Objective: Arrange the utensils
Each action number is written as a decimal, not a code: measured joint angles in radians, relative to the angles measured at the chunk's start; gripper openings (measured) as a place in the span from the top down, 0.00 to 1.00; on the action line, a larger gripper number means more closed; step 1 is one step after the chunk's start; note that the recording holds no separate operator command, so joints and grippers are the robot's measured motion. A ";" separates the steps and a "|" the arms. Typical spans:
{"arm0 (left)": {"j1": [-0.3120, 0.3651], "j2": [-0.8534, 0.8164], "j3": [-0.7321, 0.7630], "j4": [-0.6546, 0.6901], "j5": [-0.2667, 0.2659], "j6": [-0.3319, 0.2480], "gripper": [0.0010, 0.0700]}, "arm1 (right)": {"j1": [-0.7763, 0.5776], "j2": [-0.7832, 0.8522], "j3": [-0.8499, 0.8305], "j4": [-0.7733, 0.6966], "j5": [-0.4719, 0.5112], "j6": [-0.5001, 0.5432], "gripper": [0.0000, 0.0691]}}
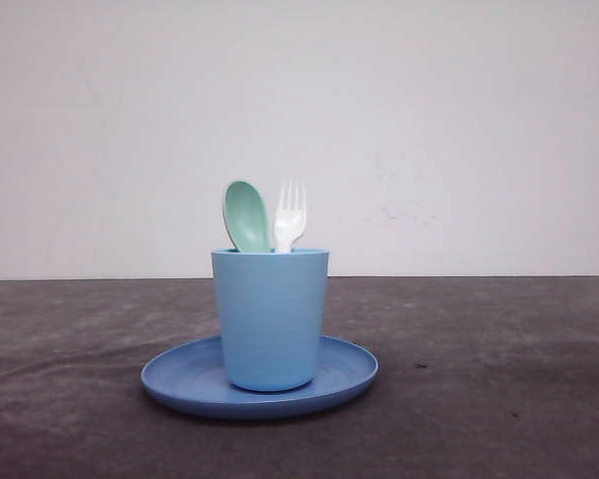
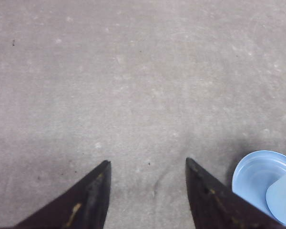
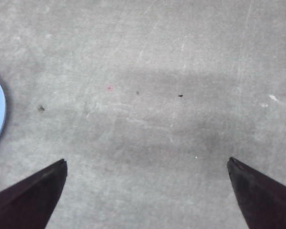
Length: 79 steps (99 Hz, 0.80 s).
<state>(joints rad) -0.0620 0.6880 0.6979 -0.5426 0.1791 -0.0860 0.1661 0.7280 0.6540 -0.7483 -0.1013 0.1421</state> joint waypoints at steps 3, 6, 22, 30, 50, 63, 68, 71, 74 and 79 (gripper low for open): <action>0.000 0.000 0.000 0.000 0.000 0.000 0.59 | -0.001 0.000 0.000 0.004 0.001 -0.007 0.02; 0.000 0.000 0.000 0.000 0.000 0.000 0.59 | -0.002 0.000 0.000 0.010 0.008 -0.012 0.02; 0.000 0.000 0.000 0.000 0.000 0.000 0.59 | -0.002 0.000 0.002 0.022 0.026 -0.026 0.02; 0.000 0.000 0.000 0.000 0.000 0.000 0.59 | -0.002 0.000 0.002 0.026 0.026 -0.035 0.02; 0.000 0.000 0.000 -0.002 0.000 0.000 0.94 | -0.002 0.000 0.002 0.034 0.026 -0.062 0.77; 0.000 0.000 0.000 -0.024 0.000 0.000 0.99 | -0.002 0.000 0.003 0.048 0.027 -0.069 0.95; 0.000 0.000 0.000 -0.029 0.000 -0.001 0.99 | -0.002 0.000 0.003 0.049 0.026 -0.070 0.97; 0.000 0.000 0.000 -0.027 0.000 -0.001 0.99 | -0.002 0.000 0.003 0.049 0.026 -0.071 0.97; 0.000 0.000 0.000 -0.024 0.000 -0.001 0.99 | -0.002 0.000 0.003 0.051 0.026 -0.072 0.98; 0.000 0.000 0.000 -0.021 0.000 -0.001 0.99 | -0.002 0.000 0.003 0.057 0.027 -0.074 0.98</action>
<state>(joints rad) -0.0620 0.6880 0.6979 -0.5640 0.1791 -0.0868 0.1646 0.7277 0.6567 -0.6910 -0.0746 0.0677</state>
